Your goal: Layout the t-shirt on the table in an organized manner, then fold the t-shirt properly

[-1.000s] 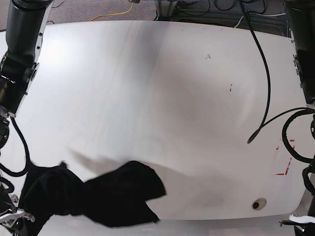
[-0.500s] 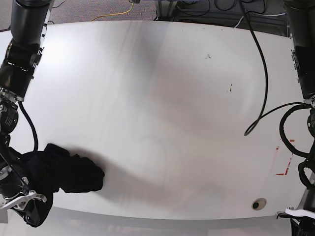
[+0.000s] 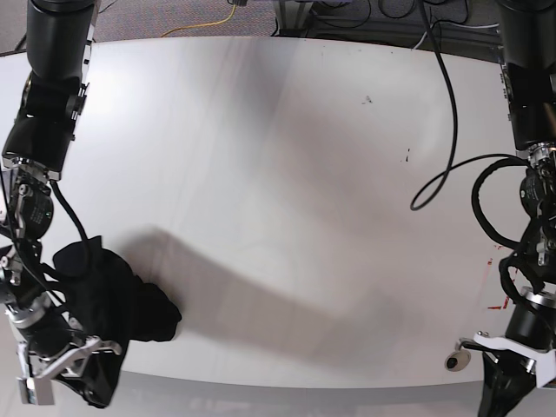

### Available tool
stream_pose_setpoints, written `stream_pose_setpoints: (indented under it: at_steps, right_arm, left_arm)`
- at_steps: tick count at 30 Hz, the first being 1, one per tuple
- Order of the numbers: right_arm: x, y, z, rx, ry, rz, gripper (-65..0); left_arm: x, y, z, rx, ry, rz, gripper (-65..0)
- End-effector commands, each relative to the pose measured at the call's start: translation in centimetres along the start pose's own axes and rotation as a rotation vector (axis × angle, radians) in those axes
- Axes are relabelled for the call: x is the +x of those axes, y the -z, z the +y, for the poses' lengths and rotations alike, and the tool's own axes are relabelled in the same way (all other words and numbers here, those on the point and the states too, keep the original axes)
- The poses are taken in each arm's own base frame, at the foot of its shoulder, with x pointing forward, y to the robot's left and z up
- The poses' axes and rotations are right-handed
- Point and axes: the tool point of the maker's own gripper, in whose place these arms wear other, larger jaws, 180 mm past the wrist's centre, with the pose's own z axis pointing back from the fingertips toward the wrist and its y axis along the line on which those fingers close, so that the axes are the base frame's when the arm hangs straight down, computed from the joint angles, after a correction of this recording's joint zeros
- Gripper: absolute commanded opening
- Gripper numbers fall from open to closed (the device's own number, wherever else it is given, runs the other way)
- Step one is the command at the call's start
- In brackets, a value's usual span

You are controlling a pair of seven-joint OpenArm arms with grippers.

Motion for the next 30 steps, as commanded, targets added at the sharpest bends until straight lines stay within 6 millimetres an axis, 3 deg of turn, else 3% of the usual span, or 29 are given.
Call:
stream_pose_setpoints:
  at_steps: [1, 5, 12, 17, 24, 30]
  right_arm:
    - [3.7, 0.5, 3.0, 0.076, -0.037, -0.104, -65.0]
    - [4.2, 1.8, 6.1, 0.145, -0.043, -0.113, -65.0]
    - [4.9, 4.0, 13.3, 0.303, -0.048, -0.12, -65.0]
    - [6.3, 4.8, 17.1, 0.366, -0.067, -0.146, -65.0]
    - [6.5, 5.4, 15.0, 0.273, -0.094, -0.15, -65.0]
    - [3.0, 4.1, 10.0, 0.19, -0.056, -0.087, -65.0]
  left_arm:
    - [1.8, -0.2, 0.2, 0.001, 0.015, -0.055, -64.6]
    - [1.7, -0.4, 0.5, 0.01, 0.013, -0.055, -64.6]
    - [3.1, -1.2, 3.5, 0.088, 0.012, -0.091, -64.6]
    - [3.6, -1.3, 3.8, 0.093, 0.021, -0.099, -64.6]
    - [4.4, -1.3, 4.3, 0.098, 0.046, -0.104, -64.6]
    - [4.3, -1.3, 4.3, 0.096, 0.046, -0.103, -64.6]
